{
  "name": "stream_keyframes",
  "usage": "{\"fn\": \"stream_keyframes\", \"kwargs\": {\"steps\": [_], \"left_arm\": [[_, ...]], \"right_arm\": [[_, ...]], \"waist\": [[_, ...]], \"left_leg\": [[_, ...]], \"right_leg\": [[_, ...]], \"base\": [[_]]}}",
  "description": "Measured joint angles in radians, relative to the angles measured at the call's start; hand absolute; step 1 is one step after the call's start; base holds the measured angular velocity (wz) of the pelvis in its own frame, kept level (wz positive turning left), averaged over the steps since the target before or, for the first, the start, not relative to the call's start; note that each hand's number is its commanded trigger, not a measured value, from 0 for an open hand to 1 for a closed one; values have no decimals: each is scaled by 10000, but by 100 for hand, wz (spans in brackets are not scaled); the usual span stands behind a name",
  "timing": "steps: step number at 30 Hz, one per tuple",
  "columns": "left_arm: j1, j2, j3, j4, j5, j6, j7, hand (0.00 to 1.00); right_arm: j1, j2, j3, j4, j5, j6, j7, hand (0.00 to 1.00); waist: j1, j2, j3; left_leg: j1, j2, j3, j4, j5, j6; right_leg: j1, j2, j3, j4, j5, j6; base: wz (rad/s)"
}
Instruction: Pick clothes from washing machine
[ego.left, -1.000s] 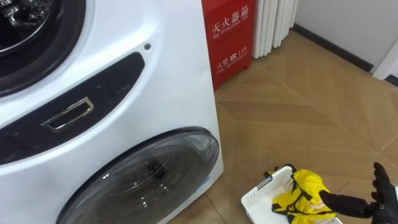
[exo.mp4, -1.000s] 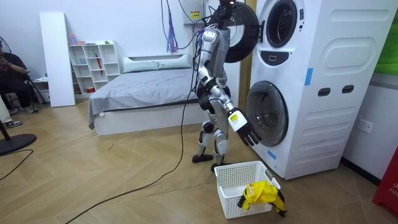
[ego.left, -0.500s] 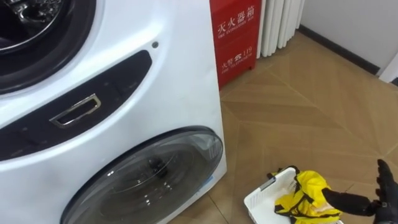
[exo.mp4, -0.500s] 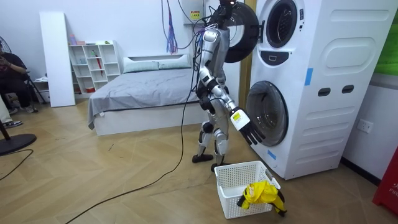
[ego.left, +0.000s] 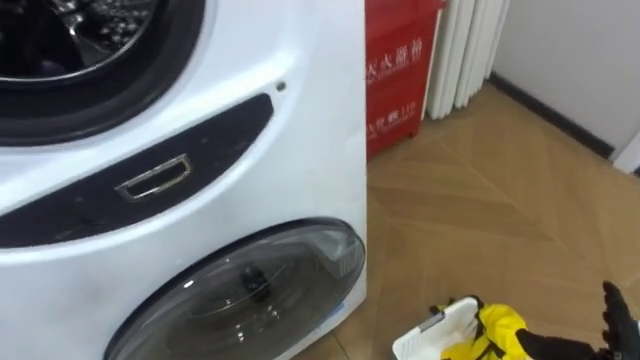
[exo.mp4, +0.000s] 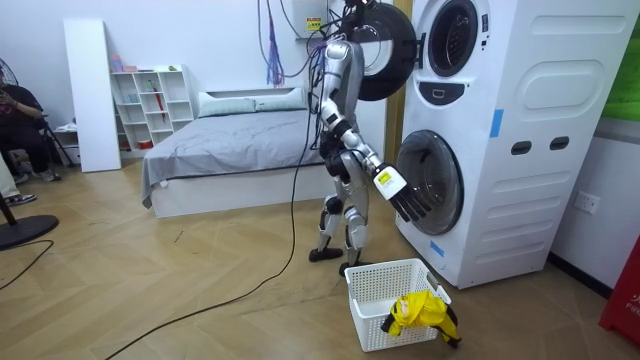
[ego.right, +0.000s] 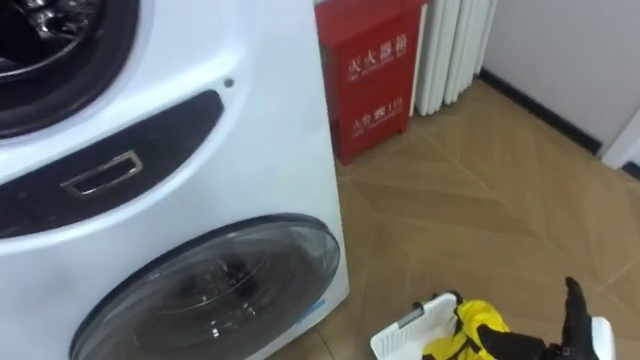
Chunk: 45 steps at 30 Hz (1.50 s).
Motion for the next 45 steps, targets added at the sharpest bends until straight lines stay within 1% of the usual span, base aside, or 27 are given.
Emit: {"fn": "stream_keyframes", "kwargs": {"steps": [1,2,3,4,5,6,7,8,9,10,12,13,15,16,18,20,21,26,28,31,33,34,35,36,39,42,45], "left_arm": [[28,-15,-3,-1,0,-1,38,0],[69,-68,-2,-30,46,8,134,0],[87,-111,11,-107,92,8,279,0],[105,-132,15,-114,92,8,341,0],[108,-157,15,-121,91,8,438,0],[120,-162,100,-207,93,9,485,0],[178,-174,200,-245,97,8,488,0],[200,-178,301,-245,101,9,504,0],[195,-189,441,-270,101,11,526,0],[189,-194,506,-293,88,12,574,0],[190,-193,821,-277,87,10,720,0],[190,-193,881,-258,89,10,737,0],[180,-198,1061,-39,97,2,779,0],[163,-197,1079,47,96,5,781,0],[207,-236,1344,97,324,7,781,0],[266,-249,1521,100,522,10,781,0],[289,-263,1653,104,575,15,780,0],[369,-341,2131,105,783,17,788,0],[415,-348,2175,104,911,17,791,0],[465,-352,2234,270,1220,20,791,0],[419,-391,2383,411,1573,71,788,0],[419,-392,2384,438,1625,96,787,0],[417,-395,2420,445,1757,122,779,0],[403,-404,2548,440,1865,131,774,0],[393,-403,2635,438,2061,210,764,0],[418,-426,2843,424,2058,270,741,0],[487,-426,2847,538,2073,314,782,0]], "right_arm": [[34,7,142,193,239,8,74,0],[167,68,231,464,542,91,215,0],[270,136,232,648,879,165,308,0],[299,157,231,726,1022,207,356,0],[320,162,230,971,1225,223,412,0],[334,170,230,1205,1268,240,412,0],[331,177,227,1319,1269,239,412,0],[329,195,227,1503,1273,239,412,0],[321,228,228,1712,1260,228,415,0],[315,251,232,1869,1268,215,419,0],[296,427,244,2861,1311,213,511,0],[299,476,248,3123,1320,222,566,0],[294,706,244,3890,1346,252,756,0],[279,758,244,4039,1353,252,789,0],[267,937,238,4569,1369,264,899,0],[286,1022,238,4934,1445,331,999,0],[295,1052,239,5063,1489,357,1080,0],[253,1106,244,5445,1480,407,1329,0],[224,1126,248,5542,1351,417,1397,0],[298,1266,241,5630,1191,487,1448,0],[363,1432,245,5634,1151,574,1573,0],[363,1471,248,5640,1134,598,1595,0],[359,1535,246,5648,1104,659,1657,0],[350,1574,246,5649,1089,701,1726,0],[345,1583,262,5650,949,761,1800,0],[344,1582,375,5646,749,768,1998,0],[365,1567,398,5829,707,765,2264,0]], "waist": [[33,-37,-15],[170,-108,-38],[312,-175,-20],[383,-182,-14],[472,-205,4],[530,-218,11],[546,-222,12],[637,-242,22],[736,-243,15],[769,-257,26],[946,-380,77],[1023,-409,83],[1240,-533,72],[1297,-550,68],[1381,-627,54],[1448,-634,45],[1524,-622,71],[1619,-623,65],[1627,-625,63],[1665,-606,68],[1669,-614,73],[1674,-605,72],[1672,-601,71],[1684,-608,75],[1736,-584,68],[1868,-618,58],[1868,-640,71]], "left_leg": [[120,35,-81,-56,4,-11],[347,102,-202,-155,7,-23],[551,121,-284,-267,20,-44],[619,130,-358,-295,25,-49],[748,136,-526,-339,39,-66],[868,135,-708,-391,43,-69],[913,121,-782,-408,45,-72],[1007,140,-867,-463,47,-74],[1045,159,-1020,-467,47,-74],[1091,173,-1092,-473,48,-74],[1385,231,-1357,-490,60,-83],[1464,251,-1392,-500,59,-83],[1600,269,-1473,-582,59,-83],[1609,267,-1537,-609,59,-83],[1622,264,-1609,-617,59,-83],[1704,265,-1702,-618,59,-83],[1786,265,-1767,-622,59,-83],[1908,258,-1881,-618,58,-81],[1924,260,-1884,-611,58,-80],[1969,237,-1886,-591,58,-79],[2005,201,-1888,-577,59,-69],[2010,184,-1889,-575,67,-56],[2015,111,-1909,-571,78,-34],[2016,107,-1915,-571,87,2],[2045,109,-1924,-600,72,93],[2088,116,-1939,-613,61,101],[2222,150,-2147,-612,44,75]], "right_leg": [[171,-12,-105,-135,34,-3],[511,-46,-348,-336,111,-18],[740,-48,-441,-458,124,-49],[841,-59,-502,-524,126,-55],[1038,-72,-617,-659,120,-69],[1217,-92,-742,-756,133,-146],[1316,-100,-808,-843,133,-156],[1470,-103,-903,-974,139,-171],[1596,-118,-1003,-1094,158,-201],[1711,-131,-1074,-1206,159,-203],[2158,-130,-1235,-1449,137,-212],[2270,-137,-1307,-1522,132,-214],[2418,-175,-1494,-1565,49,-221],[2418,-182,-1530,-1564,36,-222],[2473,-218,-1638,-1603,8,-210],[2643,-244,-1730,-1705,-6,-194],[2749,-264,-1781,-1727,-26,-177],[2927,-347,-1912,-1702,-92,-125],[2944,-368,-1913,-1672,-105,-106],[2979,-393,-1909,-1627,-123,-84],[2957,-429,-1907,-1494,-180,-68],[2957,-439,-1907,-1480,-189,-63],[2944,-459,-1903,-1433,-196,-53],[2895,-487,-1904,-1318,-221,-36],[2905,-511,-1904,-1293,-235,-15],[2953,-527,-2016,-1299,-227,-23],[3175,-529,-2179,-1346,-240,-55]], "base": [[39],[32],[31],[27],[33],[36],[33],[29],[28],[36],[40],[28],[19],[14],[12],[17],[16],[13],[6],[0],[0],[0],[0],[0],[0],[0],[19]]}}
